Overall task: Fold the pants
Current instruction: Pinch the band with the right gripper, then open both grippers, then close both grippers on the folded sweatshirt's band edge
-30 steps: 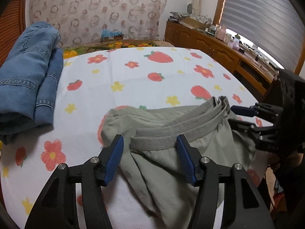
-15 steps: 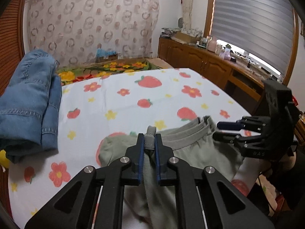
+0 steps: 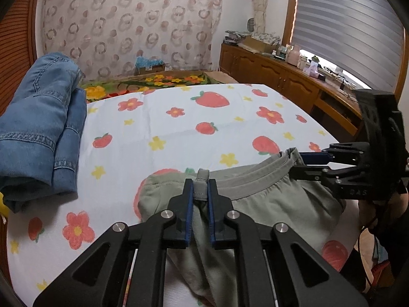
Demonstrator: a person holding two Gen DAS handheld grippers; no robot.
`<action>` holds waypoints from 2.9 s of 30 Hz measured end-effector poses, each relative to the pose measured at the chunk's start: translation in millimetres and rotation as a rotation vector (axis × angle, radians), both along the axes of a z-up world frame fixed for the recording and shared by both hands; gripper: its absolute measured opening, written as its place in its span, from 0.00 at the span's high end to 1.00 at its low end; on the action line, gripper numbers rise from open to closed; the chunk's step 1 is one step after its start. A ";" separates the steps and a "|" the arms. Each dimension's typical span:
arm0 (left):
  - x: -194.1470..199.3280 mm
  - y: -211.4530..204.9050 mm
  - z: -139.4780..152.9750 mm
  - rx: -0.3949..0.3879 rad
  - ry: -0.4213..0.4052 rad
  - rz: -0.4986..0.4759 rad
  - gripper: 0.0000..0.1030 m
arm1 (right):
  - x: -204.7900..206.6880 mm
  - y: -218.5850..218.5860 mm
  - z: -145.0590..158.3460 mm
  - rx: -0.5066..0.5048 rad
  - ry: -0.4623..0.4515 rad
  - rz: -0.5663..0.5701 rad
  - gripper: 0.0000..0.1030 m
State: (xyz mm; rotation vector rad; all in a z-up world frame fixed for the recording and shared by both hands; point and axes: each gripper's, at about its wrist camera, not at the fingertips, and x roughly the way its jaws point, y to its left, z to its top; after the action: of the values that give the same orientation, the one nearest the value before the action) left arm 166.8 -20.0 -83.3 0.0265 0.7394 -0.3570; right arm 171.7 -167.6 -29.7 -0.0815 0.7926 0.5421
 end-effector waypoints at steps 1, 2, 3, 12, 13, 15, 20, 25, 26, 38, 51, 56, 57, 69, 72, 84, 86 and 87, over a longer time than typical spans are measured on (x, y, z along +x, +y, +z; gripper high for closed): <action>-0.1 0.4 -0.4 0.000 0.001 0.002 0.89 | 3.7 0.8 -0.2 0.004 0.008 0.005 0.94; 0.0 0.8 -0.7 -0.002 0.003 0.001 0.89 | 5.7 -0.5 1.6 0.011 -0.002 -0.005 0.94; -0.6 1.1 -1.0 -0.006 0.004 -0.001 0.89 | 6.5 -2.9 5.3 0.024 -0.022 -0.026 0.95; -3.7 2.6 -4.9 0.033 0.023 0.018 0.59 | 4.7 3.1 5.4 -0.013 -0.028 -0.068 0.91; -5.7 4.8 -4.7 0.029 0.023 0.017 0.53 | 4.6 1.9 5.8 -0.010 -0.025 -0.072 0.88; -6.8 8.8 -6.3 0.028 0.029 0.021 0.51 | 4.7 -0.7 4.2 -0.020 -0.013 -0.077 0.75; 4.0 16.3 -20.2 0.033 0.092 0.054 0.51 | 1.3 -6.2 2.7 -0.023 0.008 -0.083 0.62; 9.0 16.7 -28.2 0.025 0.119 0.063 0.49 | 4.6 -6.9 0.6 -0.041 0.022 -0.096 0.58; 9.1 16.6 -28.8 0.026 0.120 0.066 0.48 | 5.1 -6.8 0.6 -0.043 0.024 -0.097 0.57; 9.5 15.5 -30.9 0.035 0.114 0.071 0.40 | 6.7 -2.0 -1.4 -0.058 0.024 -0.109 0.53; 13.2 15.6 -30.3 0.024 0.120 0.081 0.40 | -1.1 -1.8 -7.0 -0.055 -0.026 -0.097 0.56; 17.6 14.5 -29.7 0.027 0.126 0.078 0.40 | -2.7 -3.7 -6.8 -0.029 -0.024 -0.090 0.70; 18.5 13.9 -29.6 0.027 0.127 0.077 0.40 | -2.4 -4.1 -6.7 -0.018 -0.021 -0.082 0.74; 18.2 4.7 -27.5 0.014 0.115 0.026 0.68 | 0.2 -6.8 -7.4 0.008 -0.011 -0.077 0.80; 15.4 1.9 -26.3 0.014 0.101 0.010 0.80 | 0.3 -6.9 -7.4 0.012 -0.009 -0.073 0.83; -20.2 3.5 10.2 -0.035 -0.033 0.003 0.84 | -14.8 -8.2 7.4 0.059 -0.059 -0.072 0.87; -26.4 3.0 18.4 -0.047 -0.050 -0.001 0.84 | -21.9 -8.8 15.5 0.062 -0.089 -0.068 0.87; -29.2 2.7 22.7 -0.050 -0.061 -0.003 0.84 | -25.1 -9.4 19.6 0.062 -0.104 -0.066 0.88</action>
State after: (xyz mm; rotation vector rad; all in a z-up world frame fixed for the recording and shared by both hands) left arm 137.6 -17.4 -60.6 -0.0092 0.6704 -0.3758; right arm 146.6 -177.0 -10.0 -0.0261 0.6749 0.4951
